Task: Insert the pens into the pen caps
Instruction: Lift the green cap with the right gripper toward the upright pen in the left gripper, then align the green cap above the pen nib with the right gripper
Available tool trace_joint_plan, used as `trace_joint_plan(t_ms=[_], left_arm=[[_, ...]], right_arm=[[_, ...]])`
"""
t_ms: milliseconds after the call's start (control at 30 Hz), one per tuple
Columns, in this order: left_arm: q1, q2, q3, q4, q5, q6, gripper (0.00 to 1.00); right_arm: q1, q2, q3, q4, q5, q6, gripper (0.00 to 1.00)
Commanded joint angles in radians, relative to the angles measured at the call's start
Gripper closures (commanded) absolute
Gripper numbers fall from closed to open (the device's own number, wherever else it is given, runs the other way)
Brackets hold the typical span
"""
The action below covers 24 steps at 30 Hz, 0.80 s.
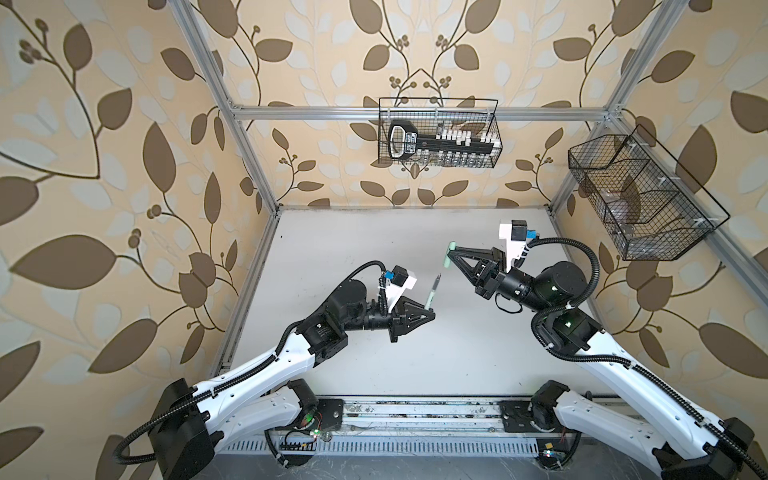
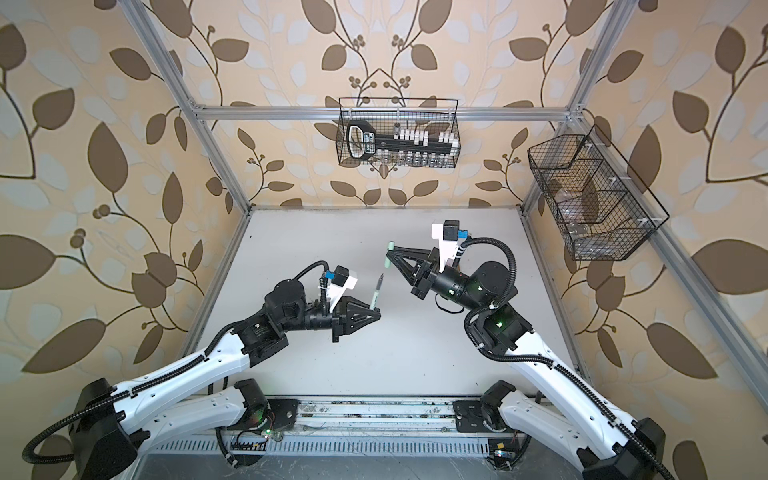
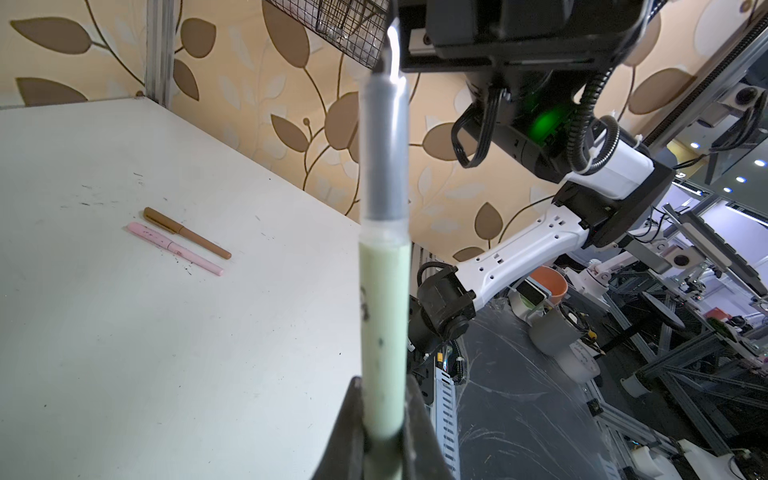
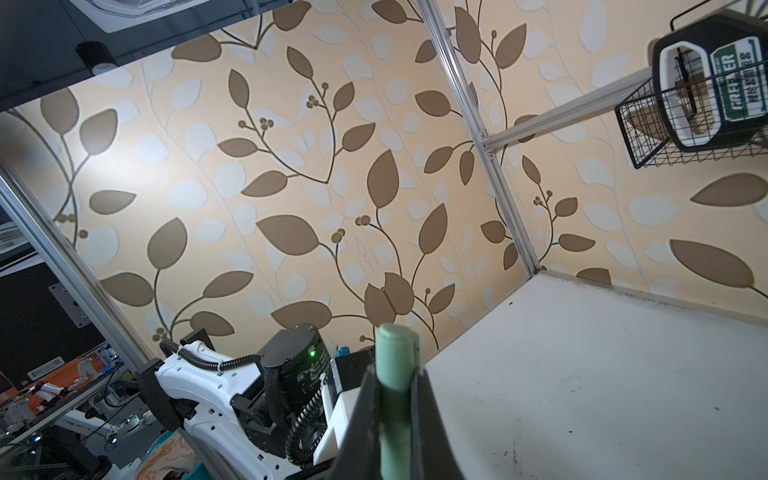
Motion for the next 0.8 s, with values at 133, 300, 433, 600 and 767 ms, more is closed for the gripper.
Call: trace_joint_plan(t_ms=[133, 300, 433, 600, 767], left_arm=[[0.006, -0.028, 0.033, -0.002, -0.036, 0.024, 1.0], [-0.103, 0.029, 0.125, -0.326, -0.615, 0.176, 1.0], [-0.245, 0.057, 0.119, -0.313, -0.923, 0.258, 1.0], [-0.255, -0.011, 0.041, -0.211, -0.942, 0.228, 1.0], [-0.256, -0.058, 0.0, -0.167, -0.933, 0.214, 1.0]], right_arm=[[0.005, 0.001, 0.025, -0.014, 0.004, -0.01, 1.0], [0.006, -0.011, 0.068, -0.204, 0.116, -0.101, 1.0], [0.05, -0.015, 0.088, -0.297, 0.222, -0.193, 1.0], [0.065, -0.02, 0.078, -0.292, 0.272, -0.211, 1.0], [0.083, -0.012, 0.028, -0.233, 0.328, -0.198, 1.0]])
